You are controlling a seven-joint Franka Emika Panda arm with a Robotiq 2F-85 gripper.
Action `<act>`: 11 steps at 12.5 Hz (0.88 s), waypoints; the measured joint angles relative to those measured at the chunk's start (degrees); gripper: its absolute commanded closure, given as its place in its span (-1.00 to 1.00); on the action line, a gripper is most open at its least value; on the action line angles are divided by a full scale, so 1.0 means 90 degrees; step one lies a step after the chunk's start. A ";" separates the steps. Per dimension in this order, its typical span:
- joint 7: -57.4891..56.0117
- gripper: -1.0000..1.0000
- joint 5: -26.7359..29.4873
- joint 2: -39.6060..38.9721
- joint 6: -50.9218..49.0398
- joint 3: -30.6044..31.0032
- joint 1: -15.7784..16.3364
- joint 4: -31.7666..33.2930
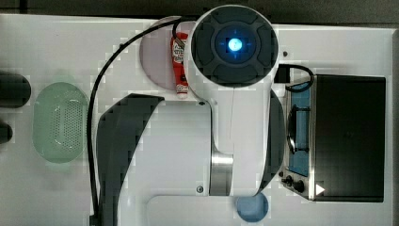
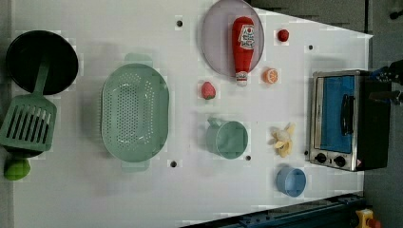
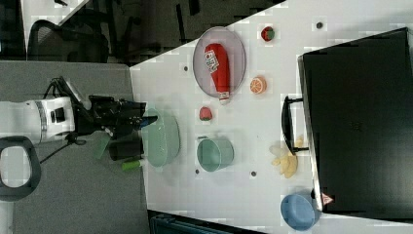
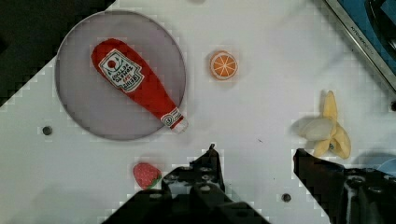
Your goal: Pick ketchup from plate and place it on table.
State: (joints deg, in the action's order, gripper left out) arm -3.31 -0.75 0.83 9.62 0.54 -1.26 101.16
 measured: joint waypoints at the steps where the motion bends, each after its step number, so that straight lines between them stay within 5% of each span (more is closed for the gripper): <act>1: 0.0024 -0.60 0.0071 0.0083 -0.0709 0.0132 -0.0140 -0.0044; 3: 0.0024 -1.00 0.0104 0.0461 -0.1214 0.0191 -0.0238 -0.0019; 7: 0.0035 -1.00 0.0099 0.1009 -0.1091 0.0182 -0.0344 -0.0242; 11: 0.0040 -1.00 0.0241 0.0463 -0.0780 0.0258 -0.0323 -0.0367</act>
State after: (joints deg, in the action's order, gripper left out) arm -2.95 1.42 5.00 2.60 2.86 -4.16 97.86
